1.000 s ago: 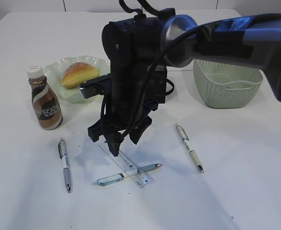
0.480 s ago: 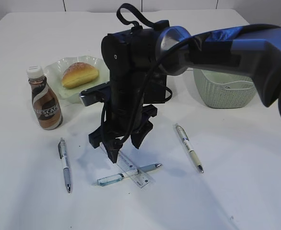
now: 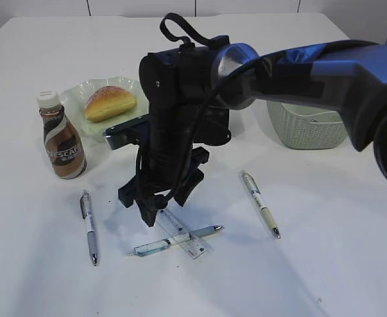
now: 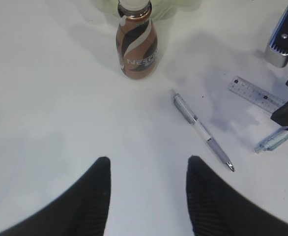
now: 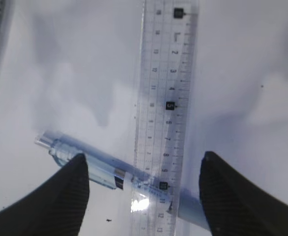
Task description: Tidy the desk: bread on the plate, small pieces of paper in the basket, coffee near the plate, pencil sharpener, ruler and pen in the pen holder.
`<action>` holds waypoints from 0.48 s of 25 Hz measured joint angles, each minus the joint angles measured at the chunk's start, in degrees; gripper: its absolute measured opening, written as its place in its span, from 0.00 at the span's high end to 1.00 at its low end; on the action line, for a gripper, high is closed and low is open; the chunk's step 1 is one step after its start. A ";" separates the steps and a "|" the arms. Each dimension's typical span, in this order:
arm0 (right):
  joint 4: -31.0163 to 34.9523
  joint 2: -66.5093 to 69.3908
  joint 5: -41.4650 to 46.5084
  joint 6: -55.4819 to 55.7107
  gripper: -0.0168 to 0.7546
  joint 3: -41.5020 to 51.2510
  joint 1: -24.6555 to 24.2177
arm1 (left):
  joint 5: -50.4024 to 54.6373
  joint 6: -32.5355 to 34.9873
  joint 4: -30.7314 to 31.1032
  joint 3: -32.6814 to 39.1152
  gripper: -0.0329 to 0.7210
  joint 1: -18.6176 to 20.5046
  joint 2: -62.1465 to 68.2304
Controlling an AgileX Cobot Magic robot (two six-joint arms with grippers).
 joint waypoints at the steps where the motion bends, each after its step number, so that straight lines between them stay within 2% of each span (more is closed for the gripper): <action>1: 0.00 0.00 -0.65 0.00 0.27 0.00 0.00 | 0.00 0.00 -0.01 0.00 0.49 0.00 0.00; 12: -0.61 2.20 -1.65 -0.14 0.27 0.00 0.00 | 0.39 0.00 0.16 0.00 0.49 0.00 0.00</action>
